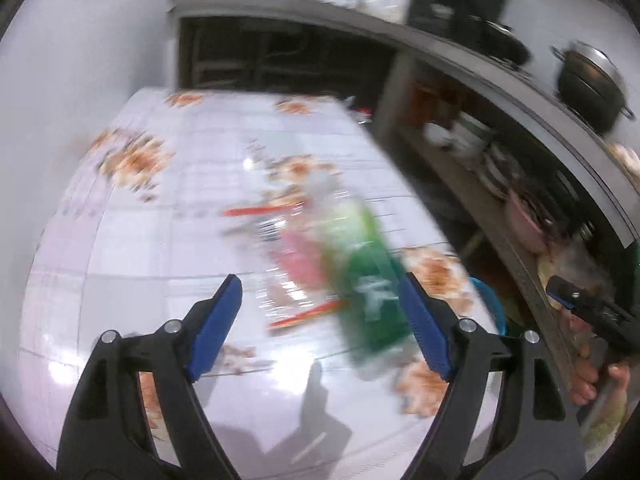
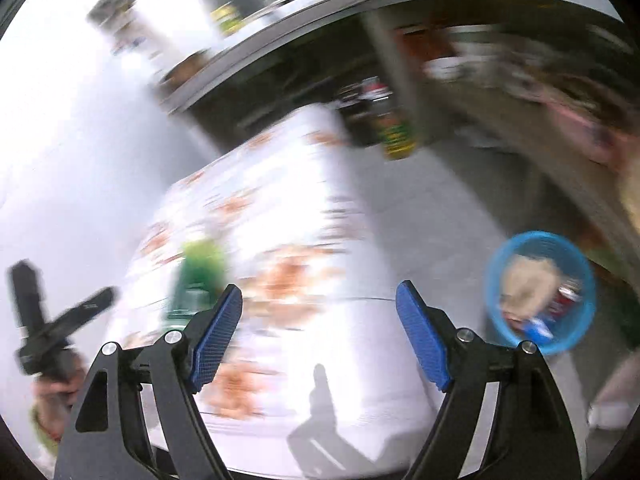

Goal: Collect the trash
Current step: 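Move both tools back to the table toward the bottle and bag, then grasp the clear red-striped plastic bag with left tool while right tool grips the green bottle, then lift the plastic bag and green bottle off the table with both tools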

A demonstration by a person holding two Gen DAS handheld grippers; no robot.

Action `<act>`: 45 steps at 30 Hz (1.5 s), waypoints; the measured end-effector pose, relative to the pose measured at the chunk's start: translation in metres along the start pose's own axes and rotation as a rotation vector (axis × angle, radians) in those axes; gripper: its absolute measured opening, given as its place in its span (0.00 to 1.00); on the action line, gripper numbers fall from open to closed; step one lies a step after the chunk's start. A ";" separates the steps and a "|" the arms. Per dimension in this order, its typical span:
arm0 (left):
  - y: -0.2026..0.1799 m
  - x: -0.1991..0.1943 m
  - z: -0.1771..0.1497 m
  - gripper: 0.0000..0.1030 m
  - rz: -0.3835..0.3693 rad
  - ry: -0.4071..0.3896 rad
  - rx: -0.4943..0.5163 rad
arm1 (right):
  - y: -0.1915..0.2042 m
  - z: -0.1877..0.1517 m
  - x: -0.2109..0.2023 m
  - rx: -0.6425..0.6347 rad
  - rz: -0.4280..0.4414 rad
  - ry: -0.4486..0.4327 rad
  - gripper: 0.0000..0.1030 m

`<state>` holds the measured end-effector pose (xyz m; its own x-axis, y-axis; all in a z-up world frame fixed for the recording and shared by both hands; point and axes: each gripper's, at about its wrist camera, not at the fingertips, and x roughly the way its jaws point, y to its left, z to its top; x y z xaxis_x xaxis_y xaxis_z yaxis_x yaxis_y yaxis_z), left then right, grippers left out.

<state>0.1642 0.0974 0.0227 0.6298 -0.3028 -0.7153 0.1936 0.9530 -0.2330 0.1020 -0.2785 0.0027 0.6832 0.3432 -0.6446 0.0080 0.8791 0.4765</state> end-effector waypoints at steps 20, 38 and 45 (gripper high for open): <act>0.070 0.123 0.019 0.53 -0.229 0.265 -0.373 | 0.150 0.005 0.143 -0.291 0.013 0.304 0.74; 0.058 0.110 0.007 0.12 -0.182 0.233 -0.294 | 0.119 -0.006 0.131 -0.192 0.015 0.305 0.52; 0.045 0.066 -0.006 0.11 -0.033 0.162 -0.100 | 0.101 -0.013 0.107 -0.228 -0.030 0.316 0.52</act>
<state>0.2103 0.1200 -0.0387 0.4932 -0.3389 -0.8012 0.1310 0.9394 -0.3168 0.1668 -0.1485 -0.0262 0.4263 0.3698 -0.8255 -0.1619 0.9291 0.3326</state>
